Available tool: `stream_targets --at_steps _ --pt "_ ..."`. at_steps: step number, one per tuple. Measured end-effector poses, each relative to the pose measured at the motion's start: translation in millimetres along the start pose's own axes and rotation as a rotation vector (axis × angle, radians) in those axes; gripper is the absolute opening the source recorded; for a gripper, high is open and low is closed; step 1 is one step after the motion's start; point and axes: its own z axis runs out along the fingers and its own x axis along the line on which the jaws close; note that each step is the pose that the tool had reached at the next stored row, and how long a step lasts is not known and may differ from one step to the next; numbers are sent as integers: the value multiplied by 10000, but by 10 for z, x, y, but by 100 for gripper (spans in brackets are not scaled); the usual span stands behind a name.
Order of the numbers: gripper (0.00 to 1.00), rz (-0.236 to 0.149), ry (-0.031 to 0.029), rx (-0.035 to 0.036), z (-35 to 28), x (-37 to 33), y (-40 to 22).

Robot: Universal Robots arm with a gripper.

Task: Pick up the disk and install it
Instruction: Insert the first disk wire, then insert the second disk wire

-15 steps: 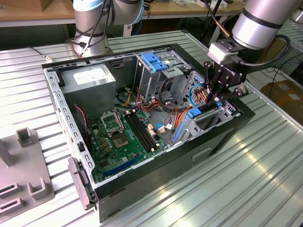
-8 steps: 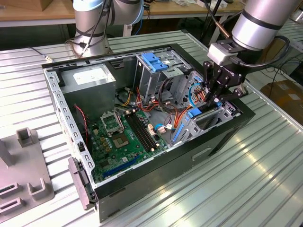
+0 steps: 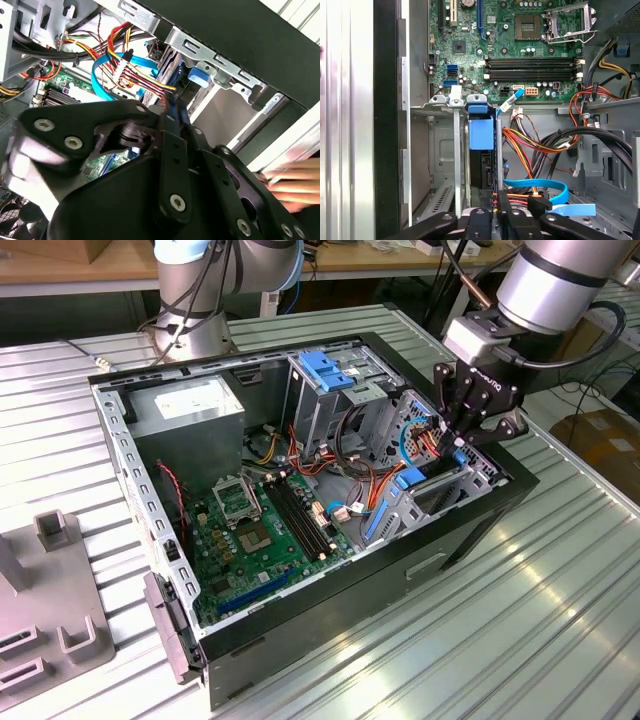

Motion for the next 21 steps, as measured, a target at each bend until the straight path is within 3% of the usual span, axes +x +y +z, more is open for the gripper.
stream_targets --at_steps 1,18,21 --pt "10 0 1 0 -1 0 0" --pt "10 0 1 0 -4 0 0" --pt "10 0 3 0 -41 1 1"
